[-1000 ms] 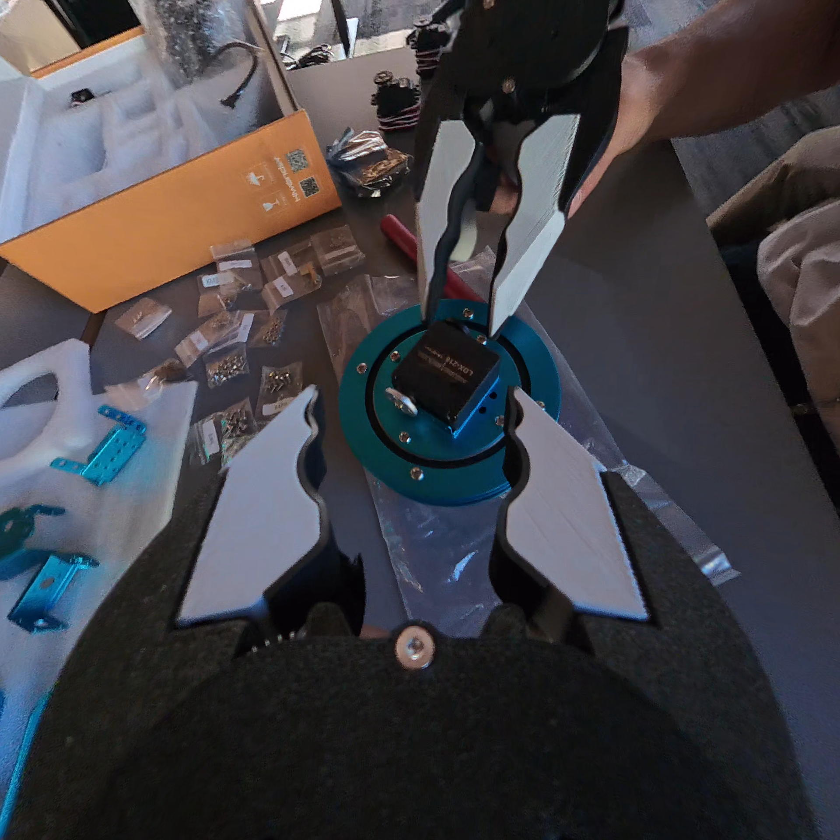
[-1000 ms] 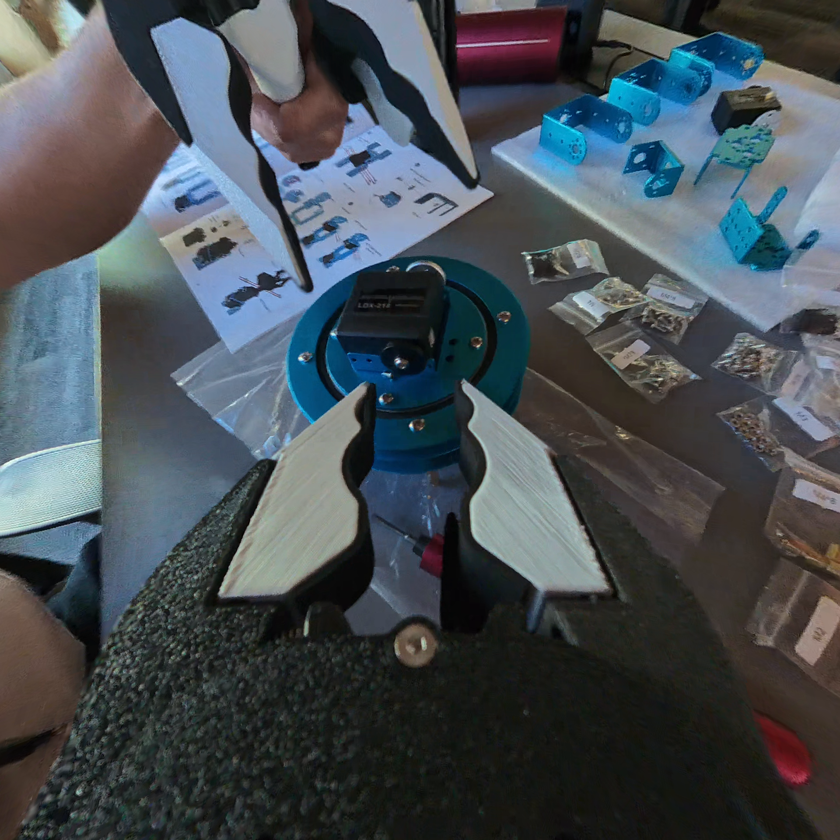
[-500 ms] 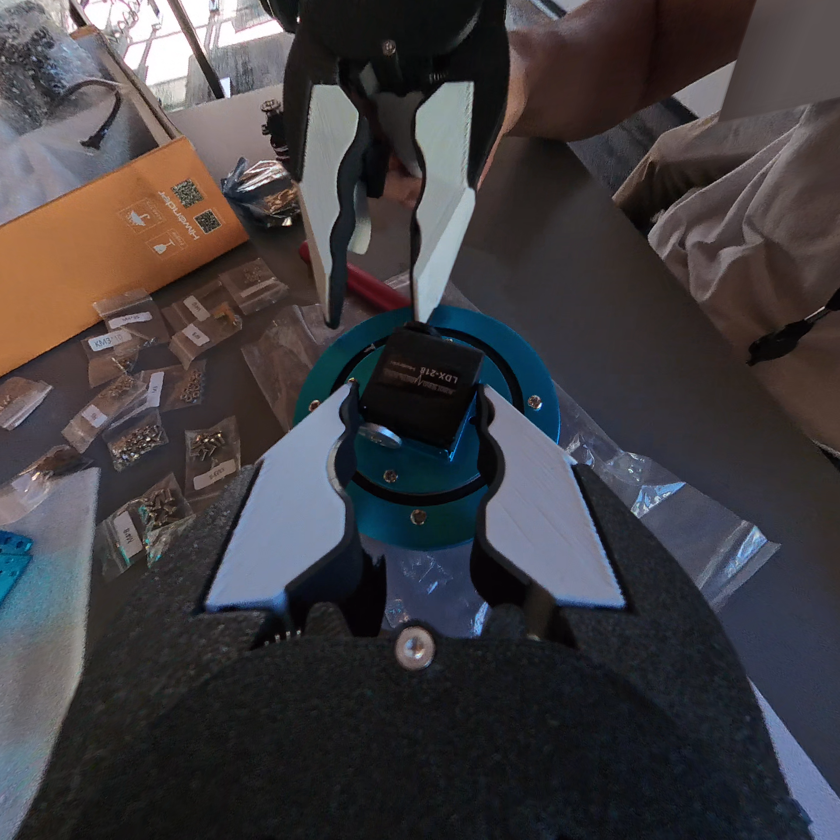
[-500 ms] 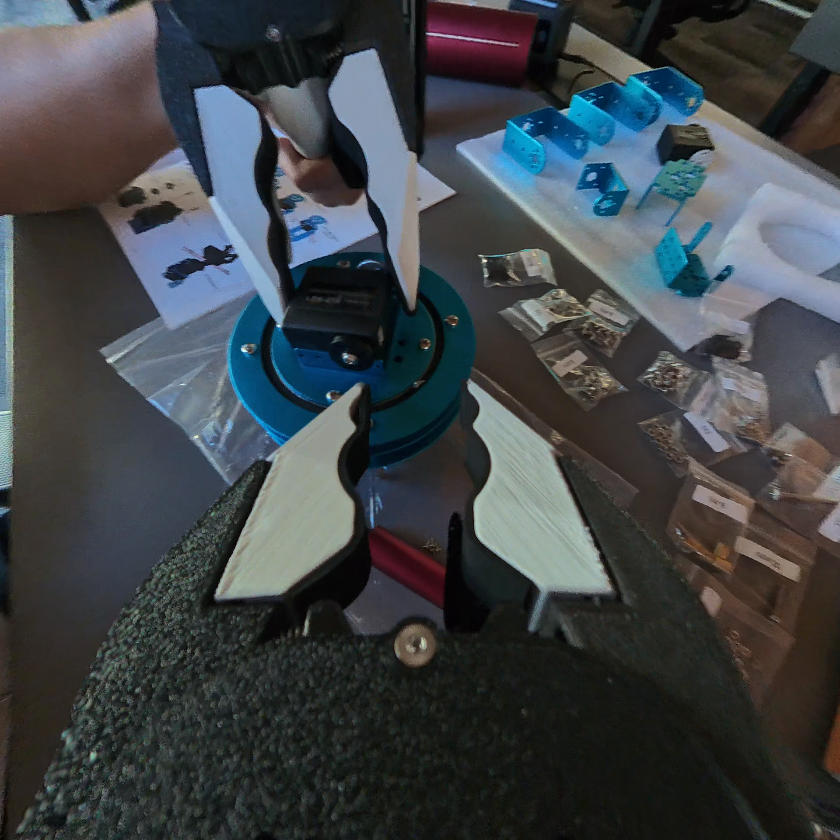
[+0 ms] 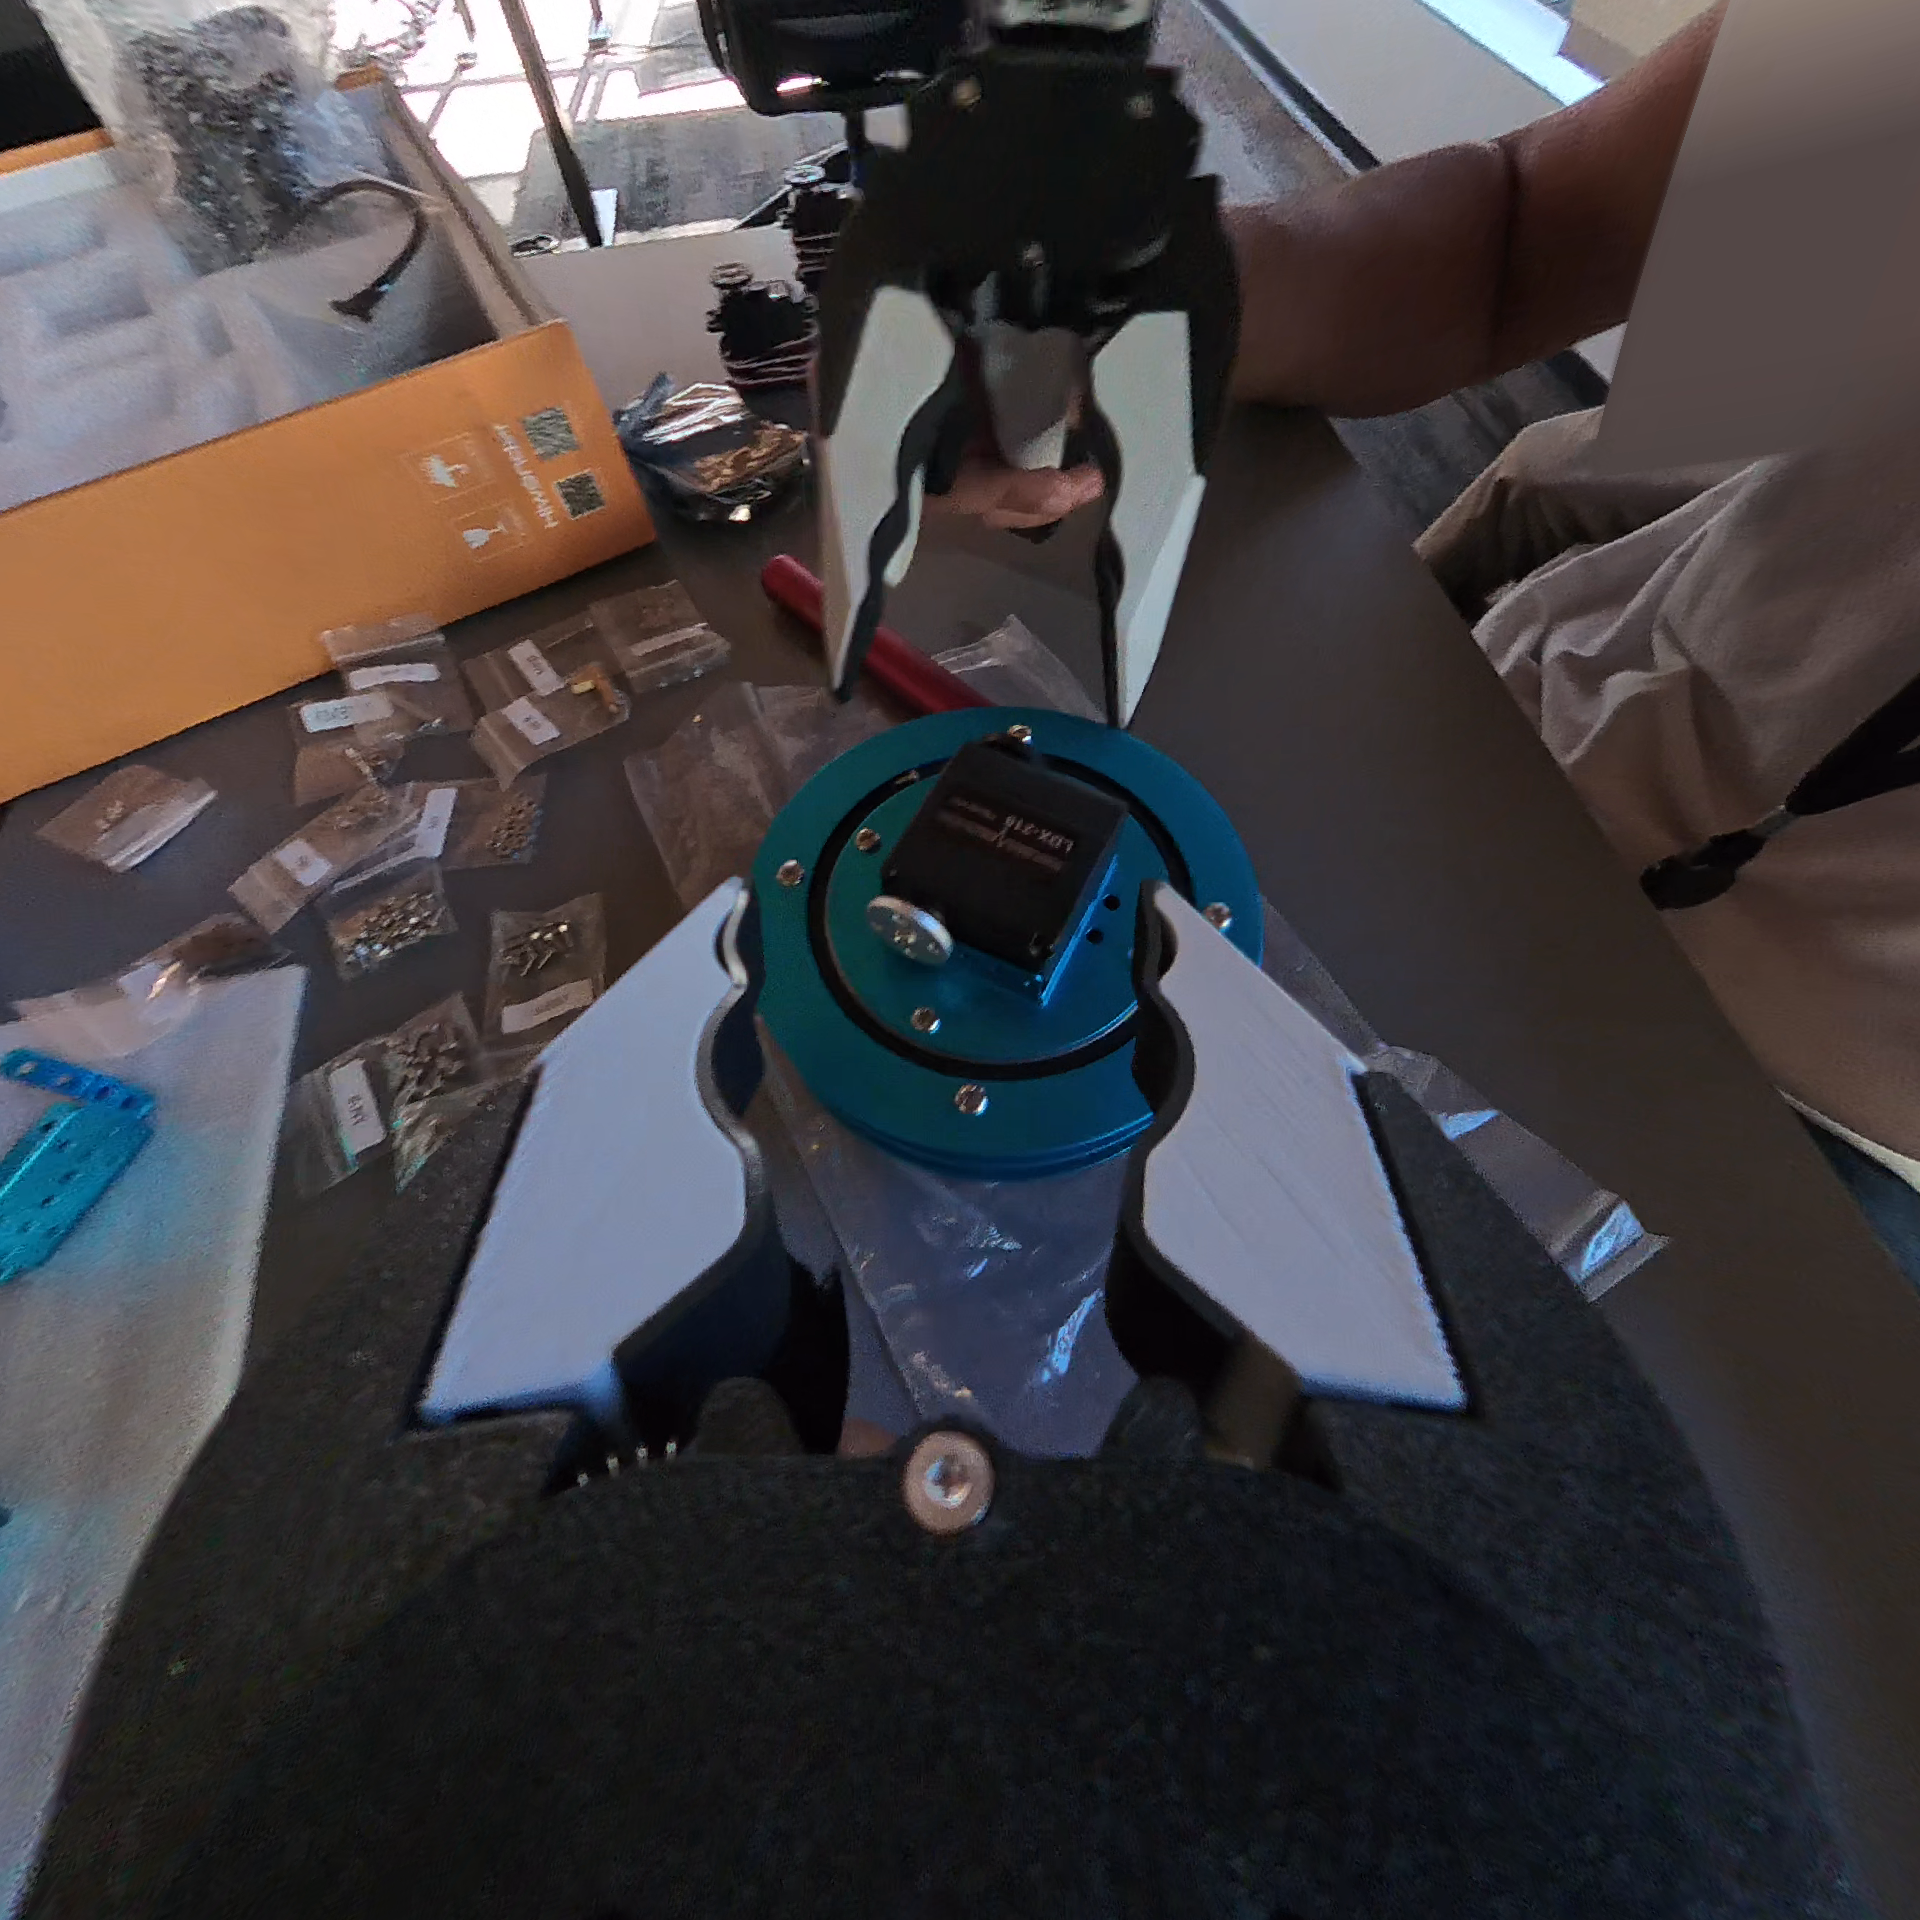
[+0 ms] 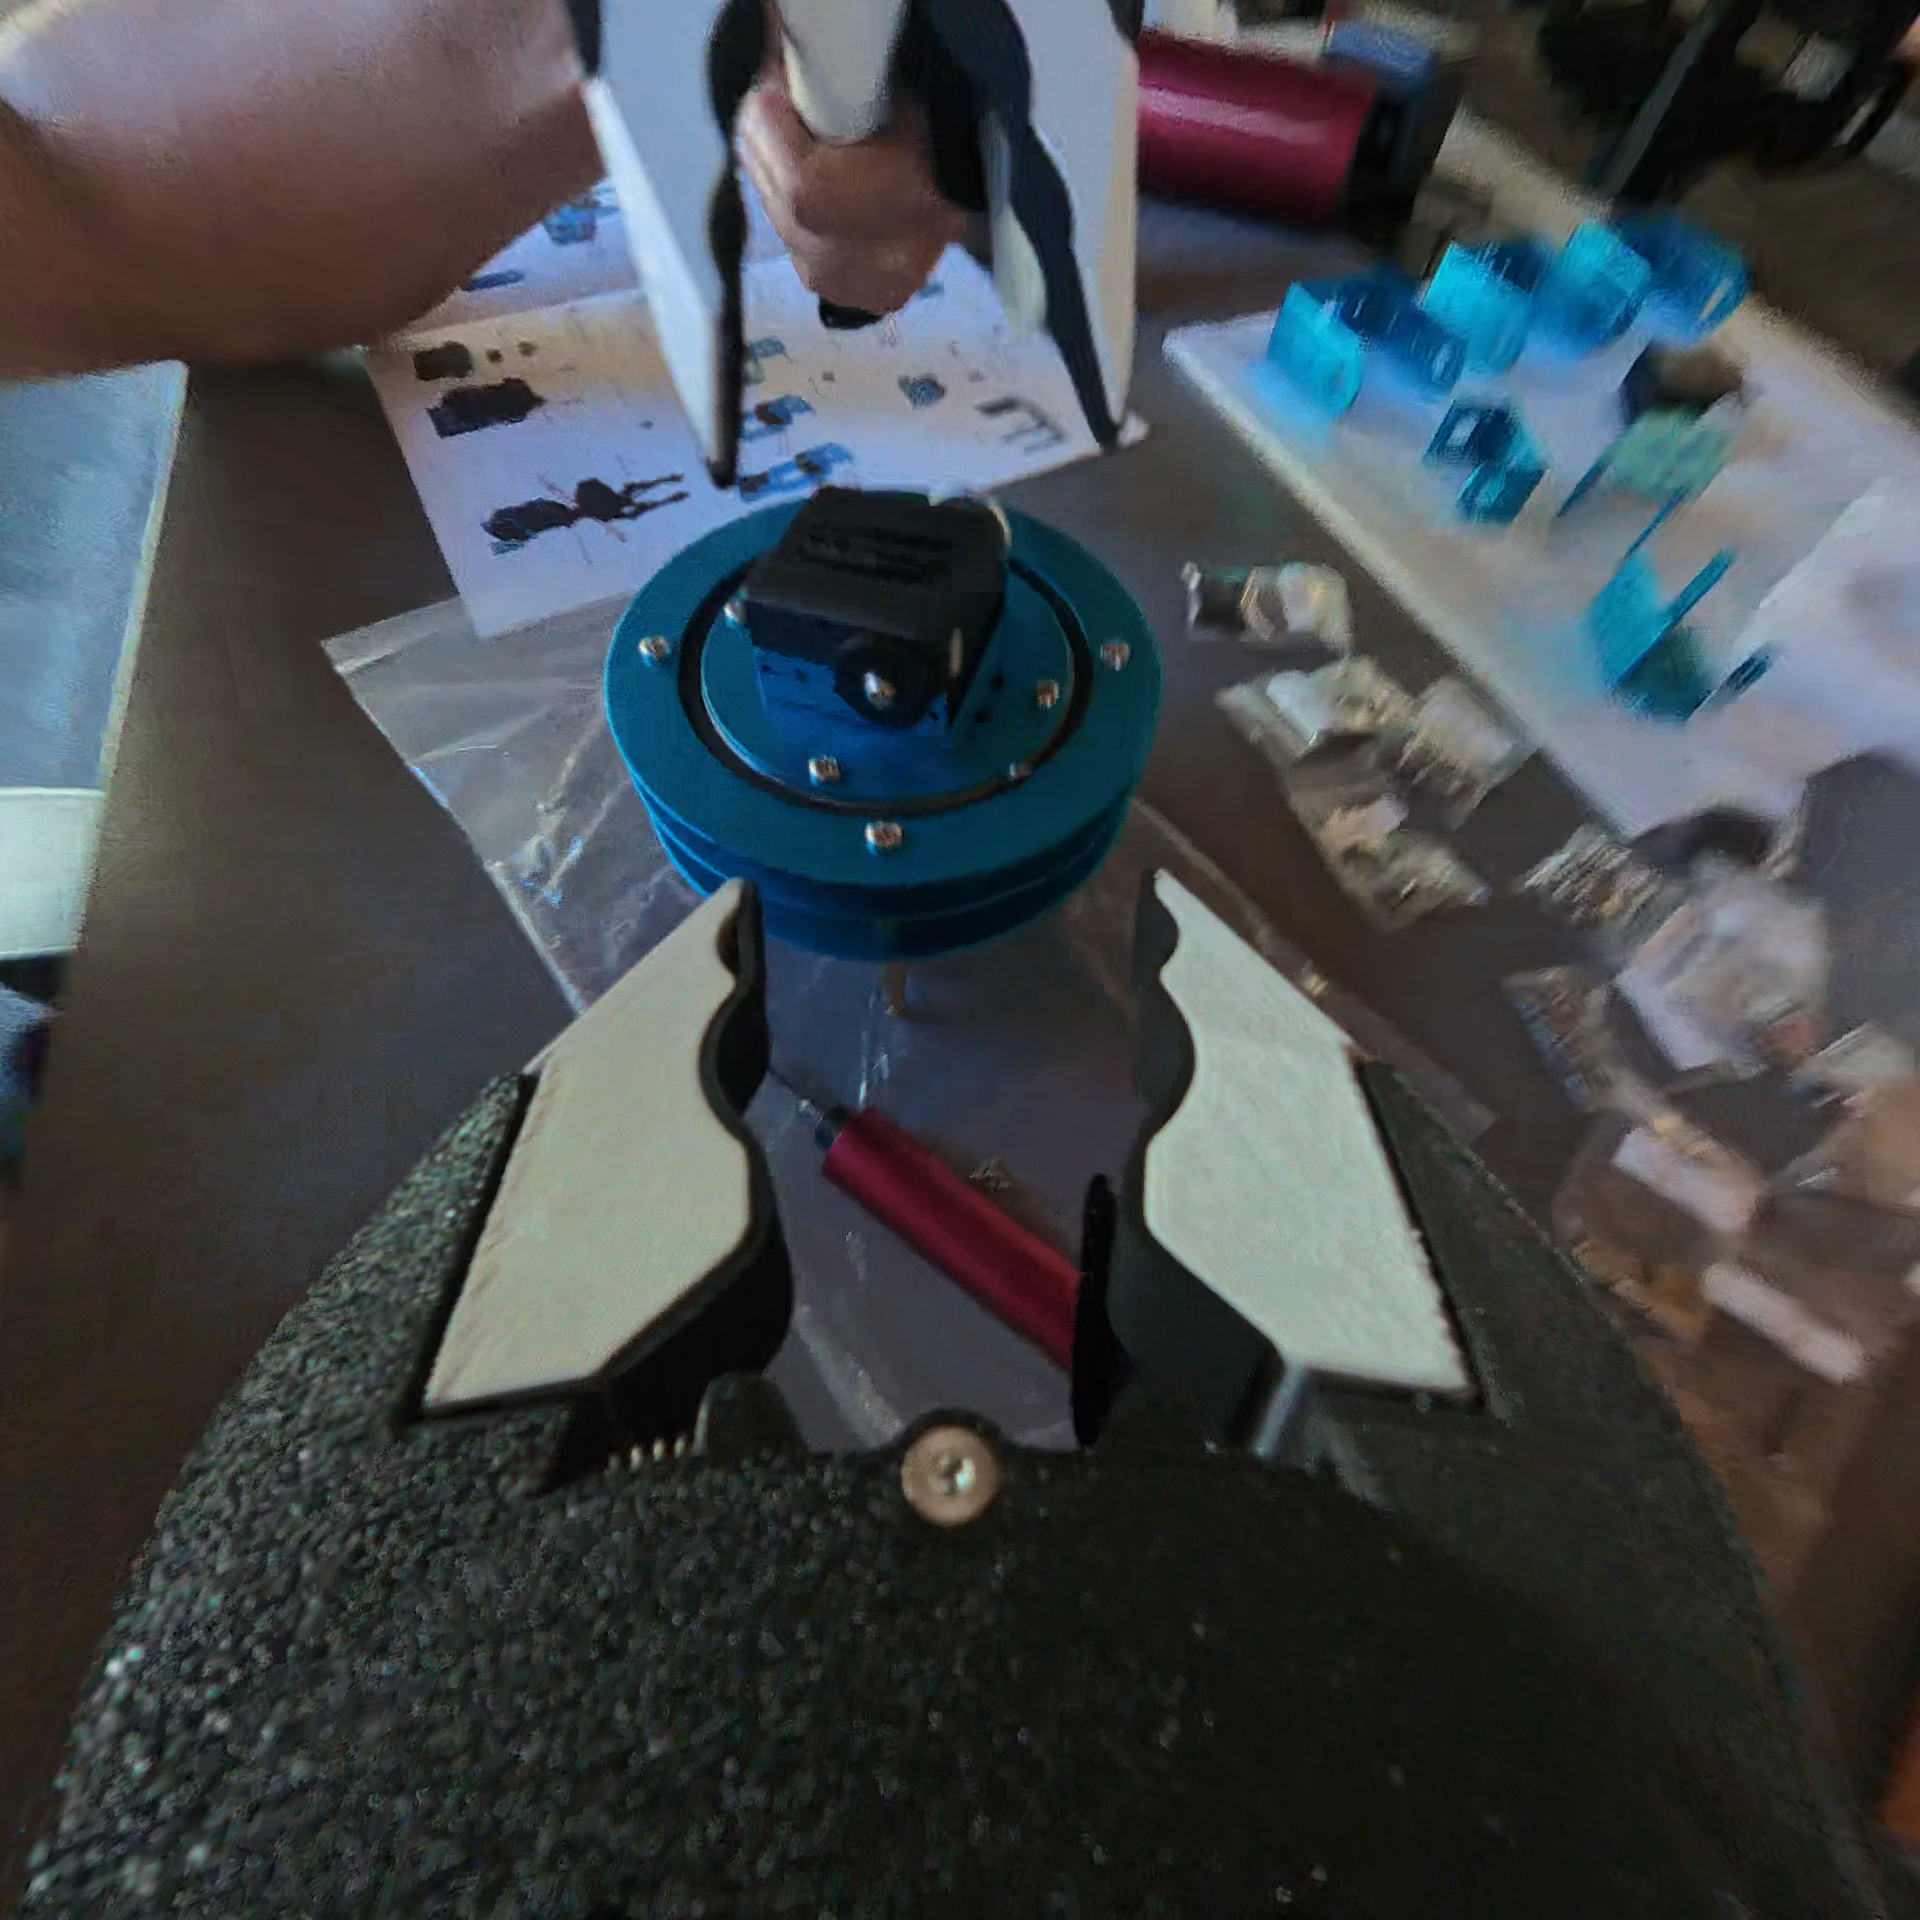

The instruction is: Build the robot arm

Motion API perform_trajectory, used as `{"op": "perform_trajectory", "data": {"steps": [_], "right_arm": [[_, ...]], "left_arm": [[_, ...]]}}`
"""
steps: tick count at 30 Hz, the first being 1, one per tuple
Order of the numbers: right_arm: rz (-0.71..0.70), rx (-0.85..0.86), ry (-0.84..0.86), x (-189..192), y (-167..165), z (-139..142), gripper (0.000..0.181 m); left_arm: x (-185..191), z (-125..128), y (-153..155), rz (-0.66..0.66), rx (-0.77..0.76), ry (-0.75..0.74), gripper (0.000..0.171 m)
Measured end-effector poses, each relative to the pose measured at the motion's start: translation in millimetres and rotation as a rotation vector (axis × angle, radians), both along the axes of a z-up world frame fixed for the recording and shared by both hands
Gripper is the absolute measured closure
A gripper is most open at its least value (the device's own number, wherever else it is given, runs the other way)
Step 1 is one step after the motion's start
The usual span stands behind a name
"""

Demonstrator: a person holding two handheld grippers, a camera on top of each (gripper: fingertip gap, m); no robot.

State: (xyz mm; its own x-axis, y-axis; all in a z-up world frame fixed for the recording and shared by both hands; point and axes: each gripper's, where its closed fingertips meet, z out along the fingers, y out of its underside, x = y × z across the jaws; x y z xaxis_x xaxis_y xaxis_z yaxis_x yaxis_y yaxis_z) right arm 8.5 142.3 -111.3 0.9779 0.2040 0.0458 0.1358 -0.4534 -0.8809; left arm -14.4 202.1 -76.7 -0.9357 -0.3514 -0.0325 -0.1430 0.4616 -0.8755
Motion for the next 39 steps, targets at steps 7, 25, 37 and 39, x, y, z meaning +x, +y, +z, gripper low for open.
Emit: {"op": "perform_trajectory", "data": {"steps": [7,25,37,39], "right_arm": [[0.220,-0.100,-0.156,0,11,28,0.153],[0.380,-0.326,-0.063,9,30,3,0.181],[0.382,-0.247,-0.071,12,25,11,0.165],[0.392,-0.273,-0.080,10,27,4,0.165]], "left_arm": [[-5,-5,5,0.020,-0.020,0.018,0.107],[-8,-15,2,0.020,-0.053,0.052,0.111],[-7,-18,3,0.028,-0.057,0.058,0.111],[-7,-19,3,0.028,-0.055,0.060,0.111]]}}
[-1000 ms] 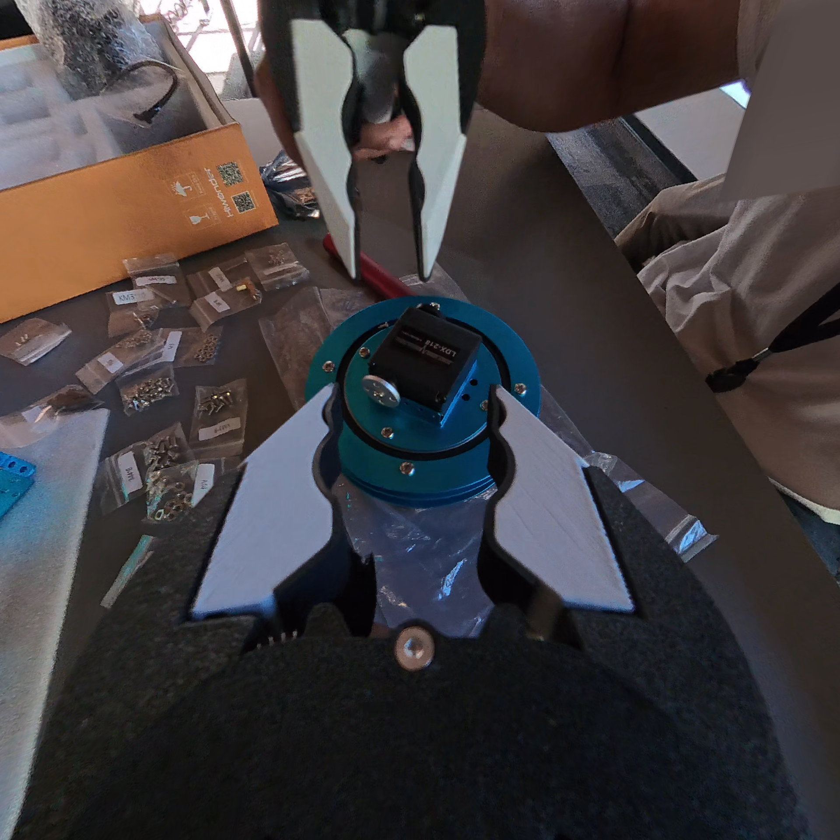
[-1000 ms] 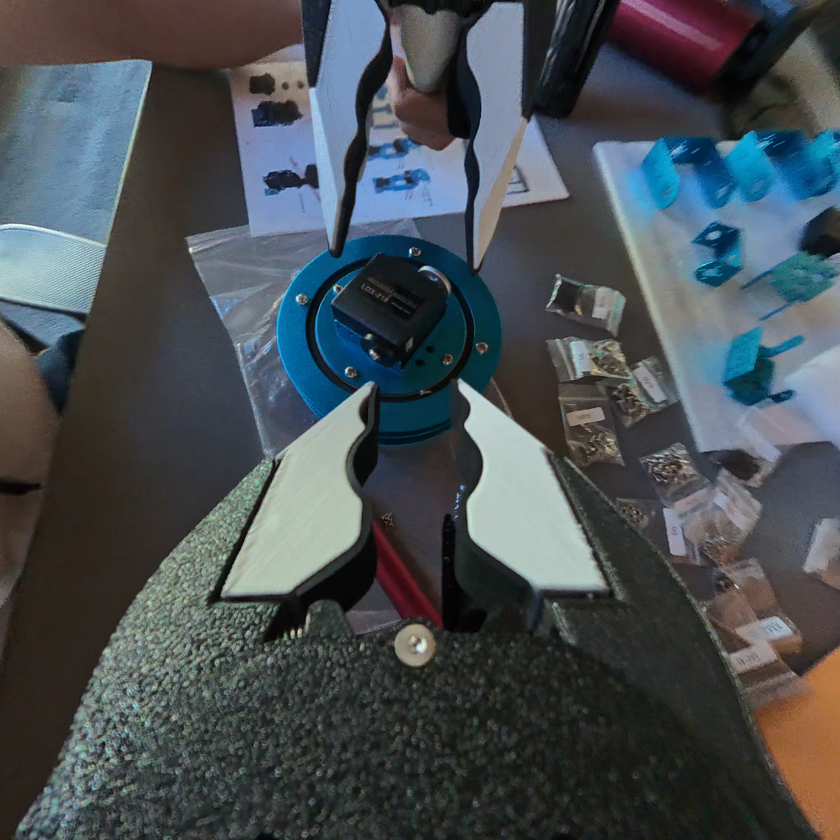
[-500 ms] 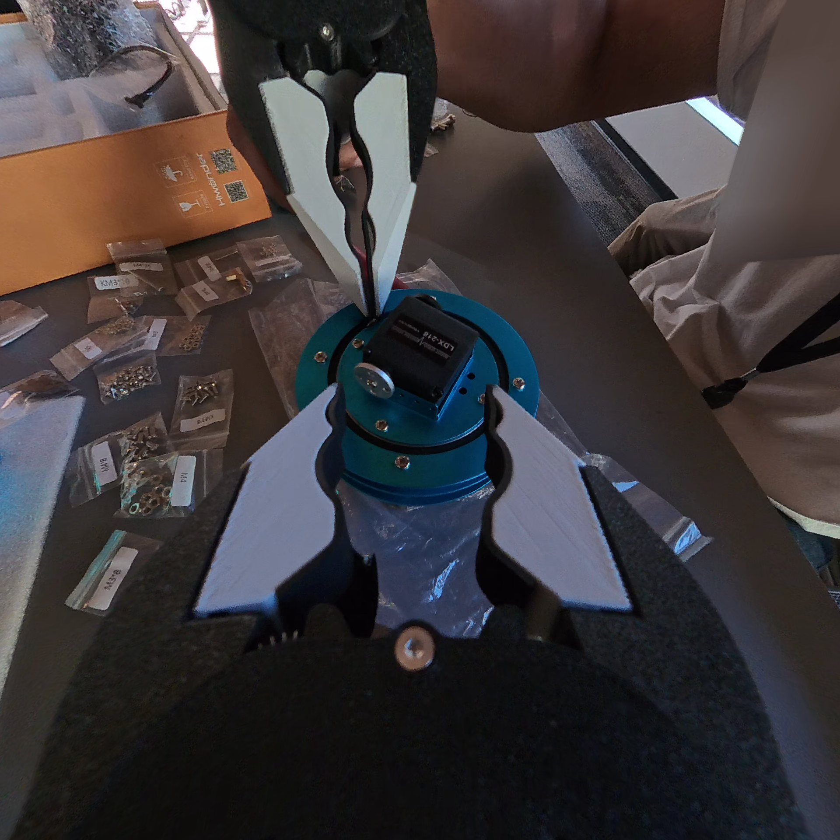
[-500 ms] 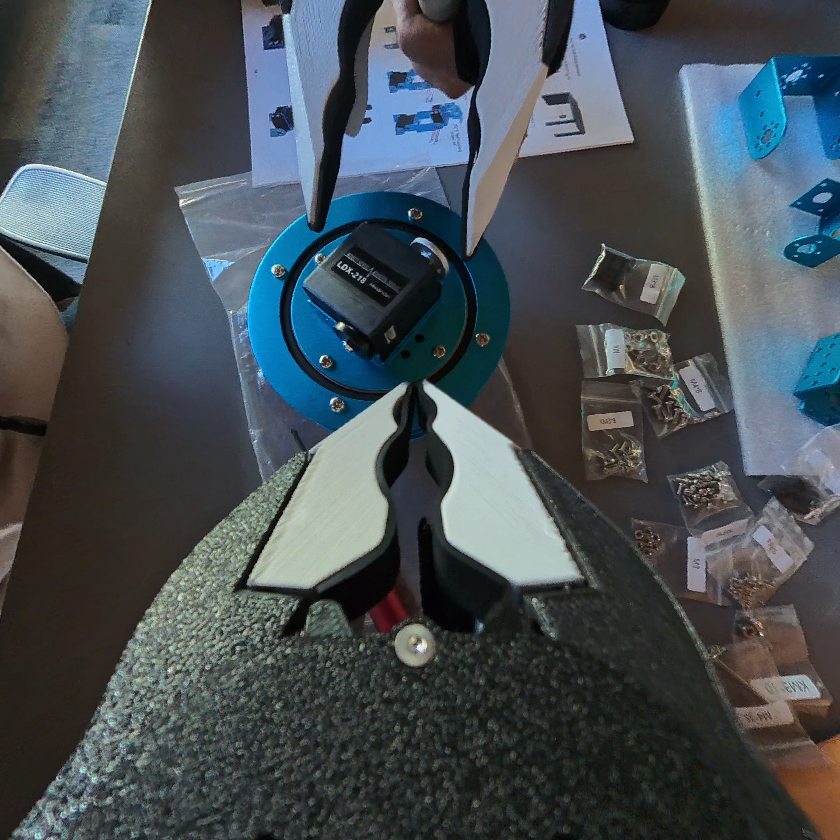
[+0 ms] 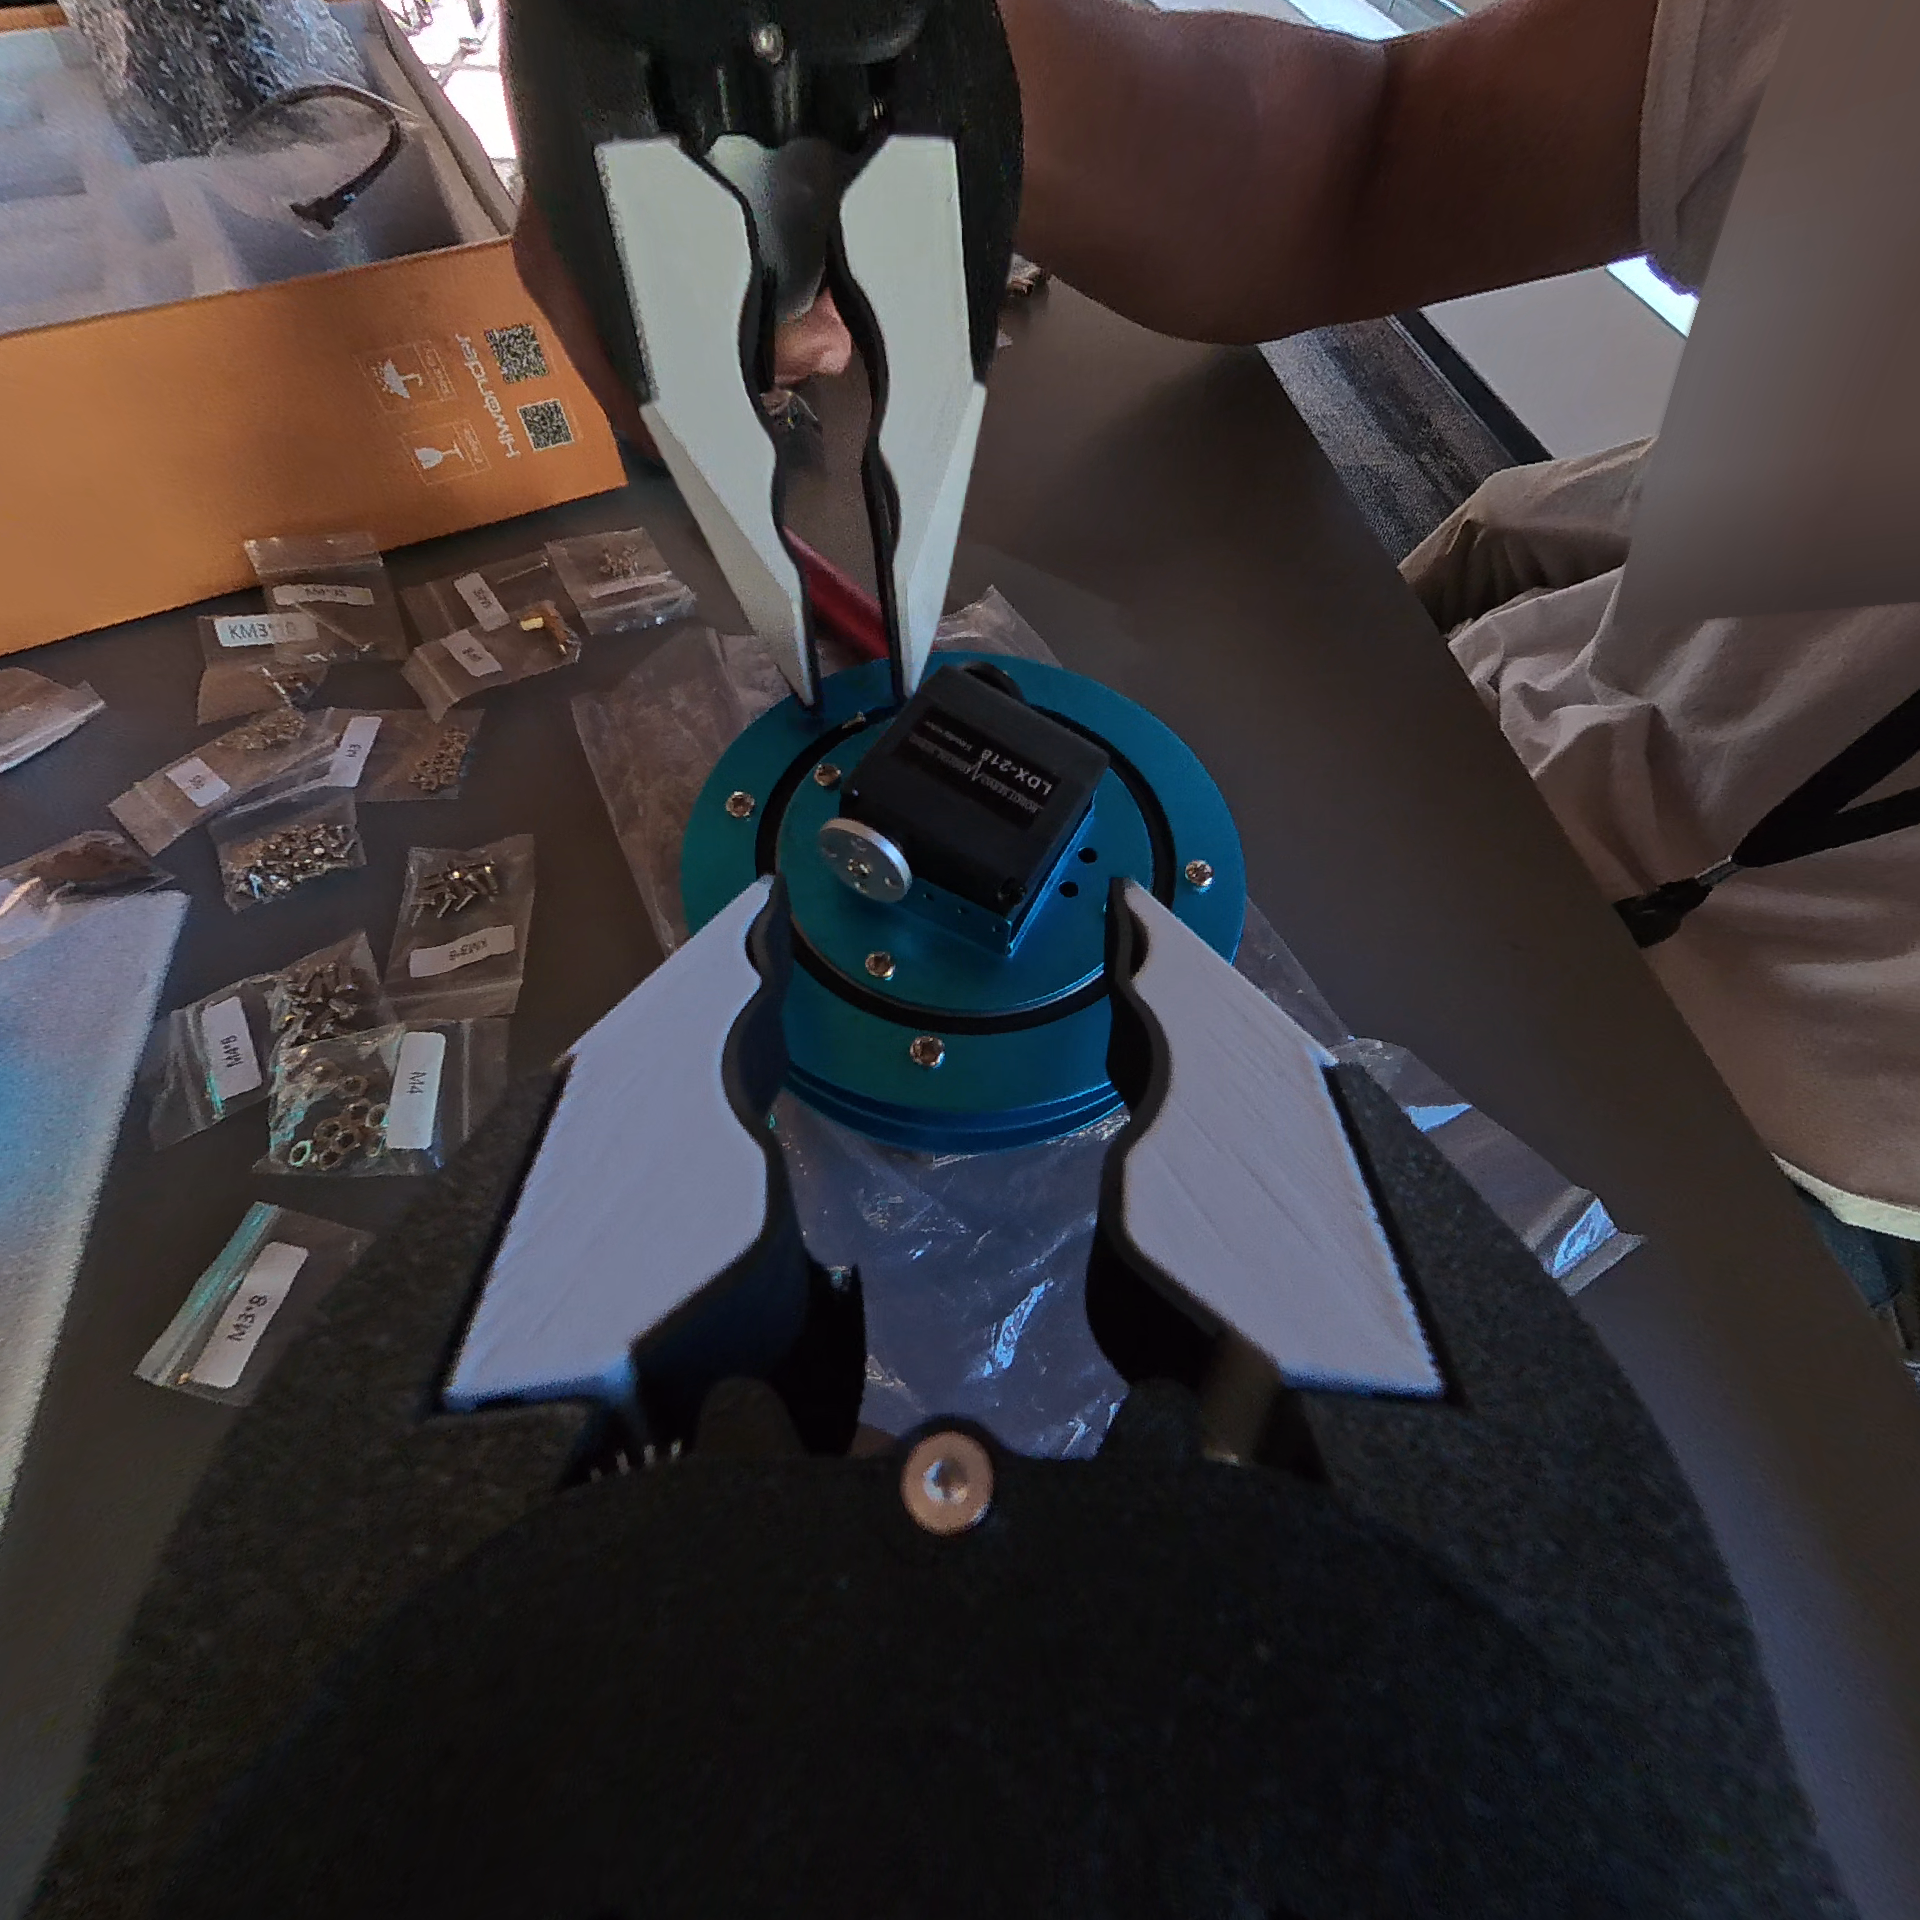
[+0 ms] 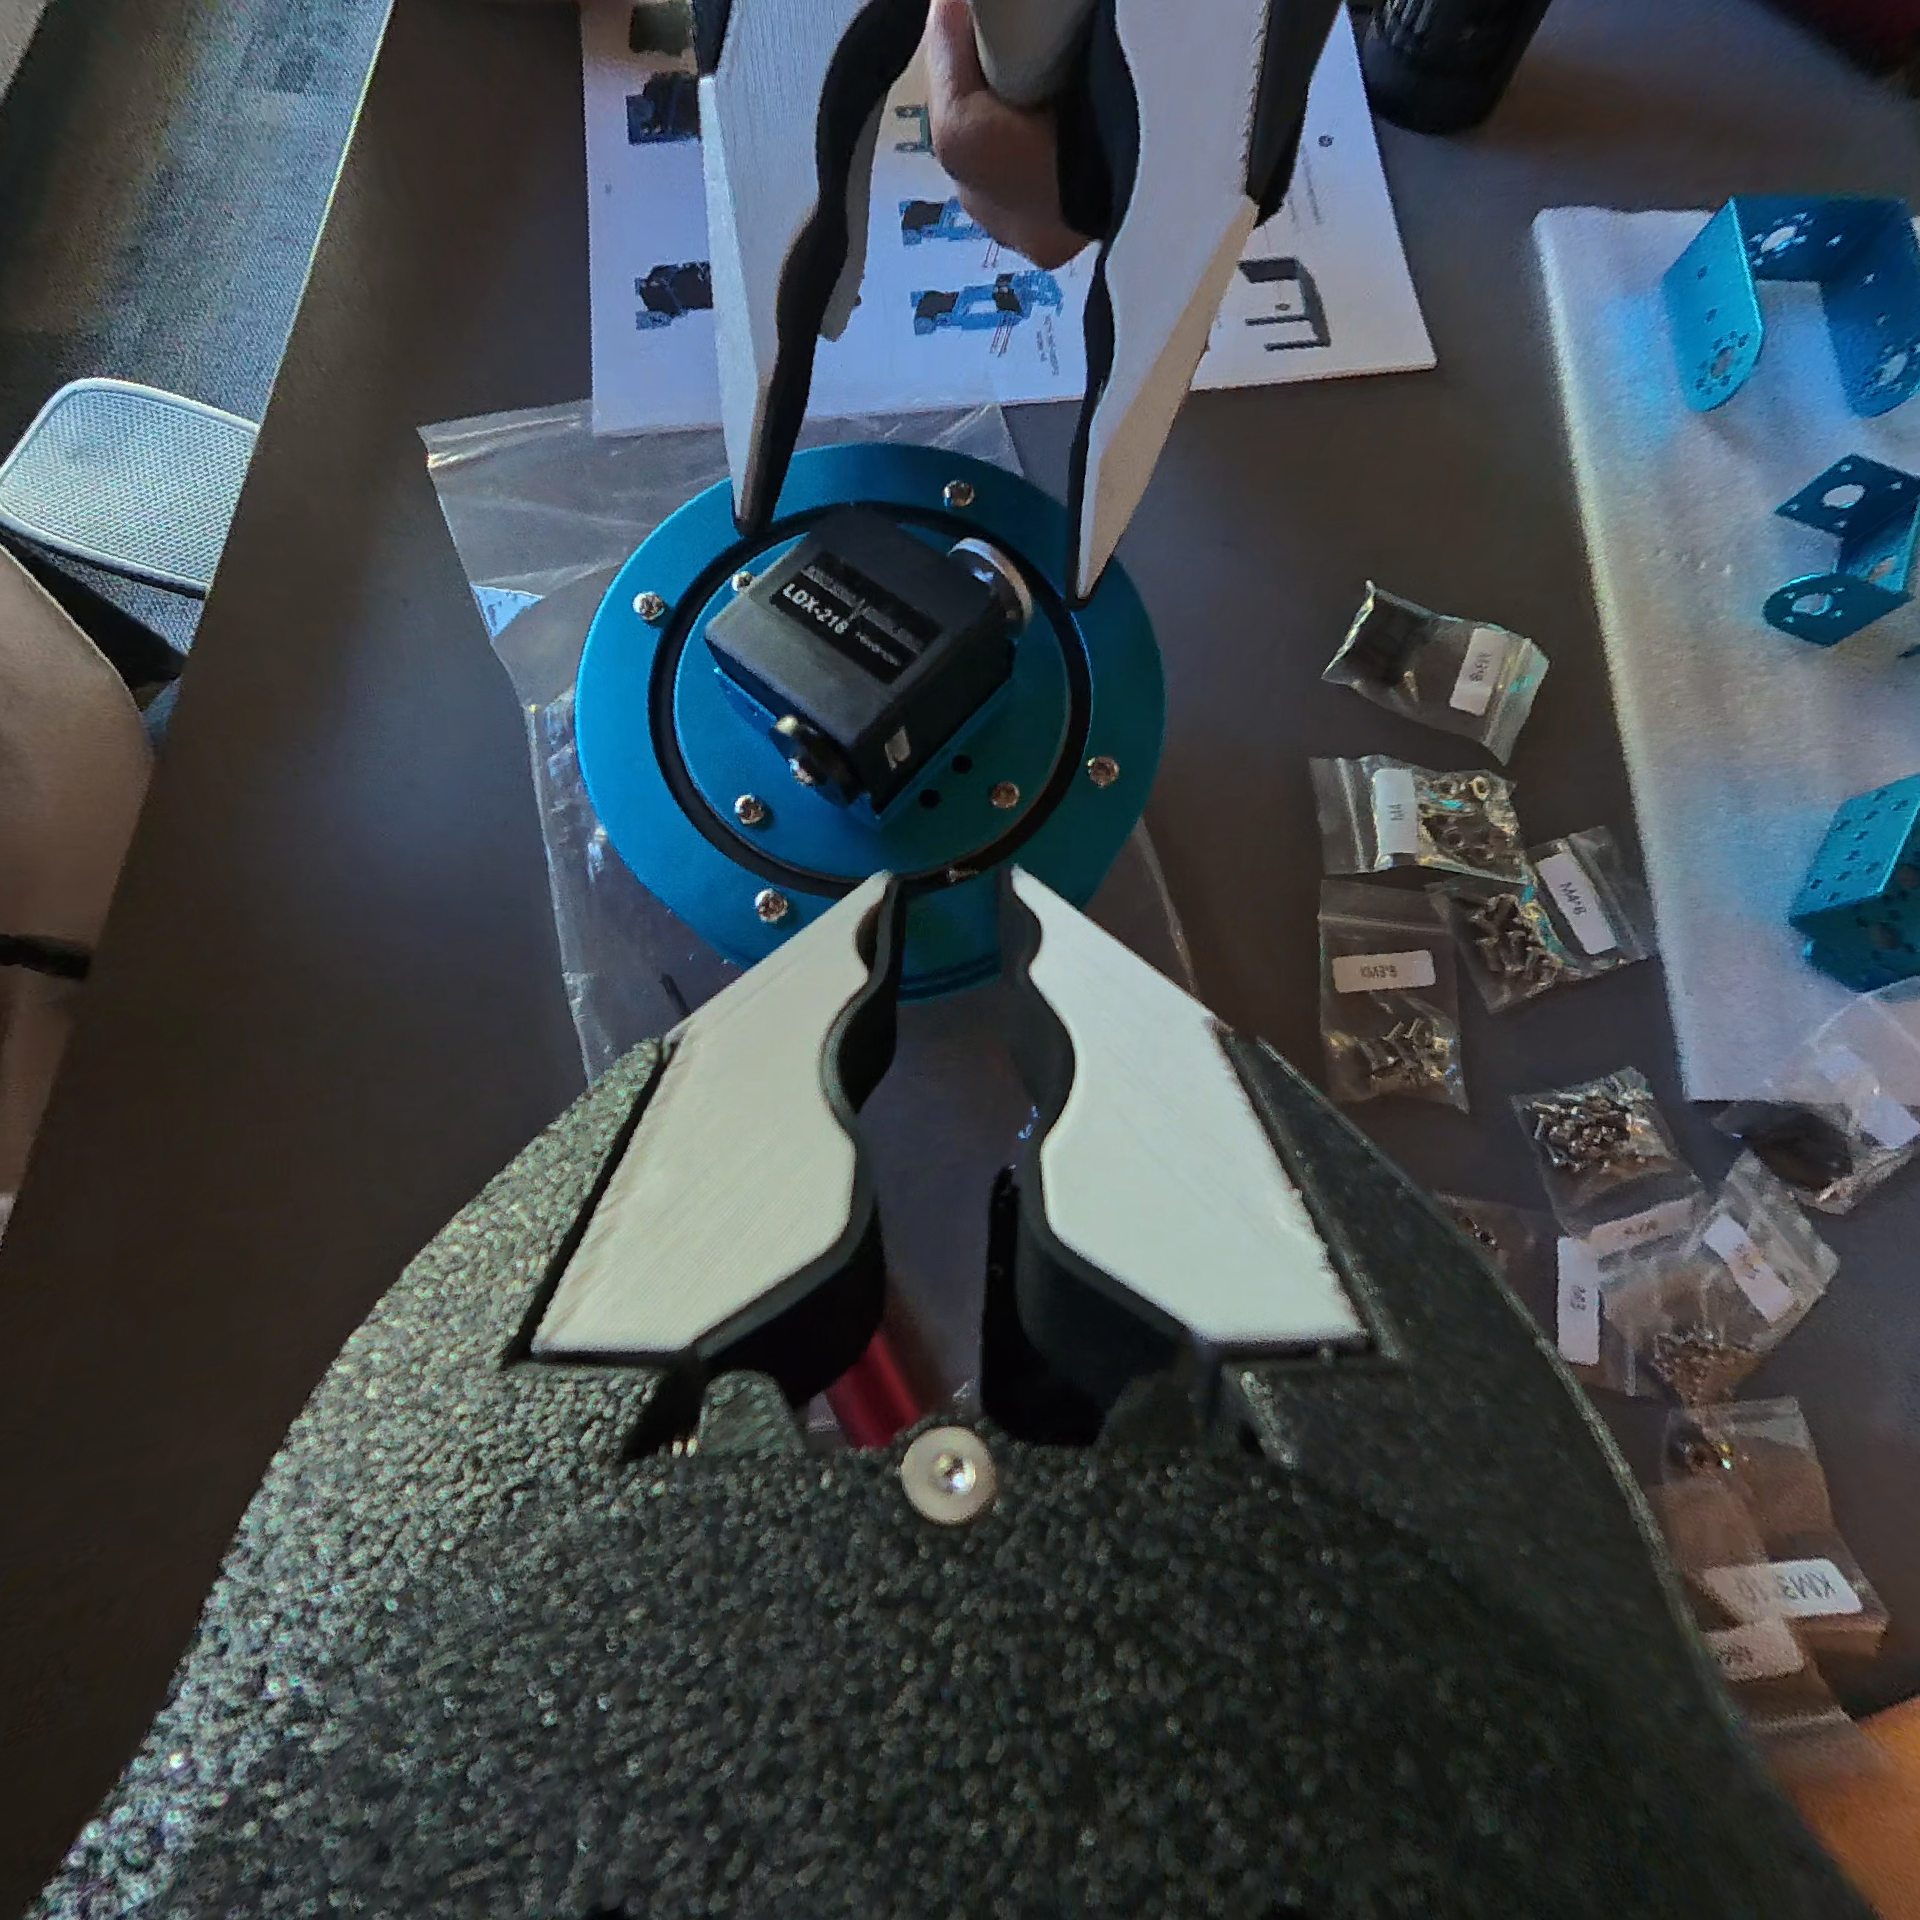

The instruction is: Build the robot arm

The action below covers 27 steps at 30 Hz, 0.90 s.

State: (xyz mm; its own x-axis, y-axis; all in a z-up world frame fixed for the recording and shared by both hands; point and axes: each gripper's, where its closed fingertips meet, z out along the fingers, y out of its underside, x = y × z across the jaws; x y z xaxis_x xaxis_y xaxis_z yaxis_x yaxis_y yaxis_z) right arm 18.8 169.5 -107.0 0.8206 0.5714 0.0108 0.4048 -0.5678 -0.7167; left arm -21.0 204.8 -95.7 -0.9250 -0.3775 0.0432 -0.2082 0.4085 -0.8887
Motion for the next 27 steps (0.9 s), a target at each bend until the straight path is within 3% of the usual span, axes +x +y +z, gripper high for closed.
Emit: {"op": "perform_trajectory", "data": {"steps": [7,13,22,24,27], "right_arm": [[0.018,-0.010,-0.037,1,7,-1,0.177],[0.038,0.023,-0.184,0,9,-1,0.181],[-0.026,0.131,-0.017,12,3,33,0.181],[-0.043,0.092,-0.055,19,-3,27,0.181],[-0.055,-0.171,-0.122,34,-31,-13,0.181]], "left_arm": [[0,0,-1,-0.001,-0.003,0.002,0.112],[2,-1,2,0.009,-0.004,0.004,0.112],[3,-2,1,0.012,-0.007,0.006,0.112],[2,-2,1,0.011,-0.007,0.007,0.112],[2,0,2,0.011,-0.012,0.009,0.113]]}}
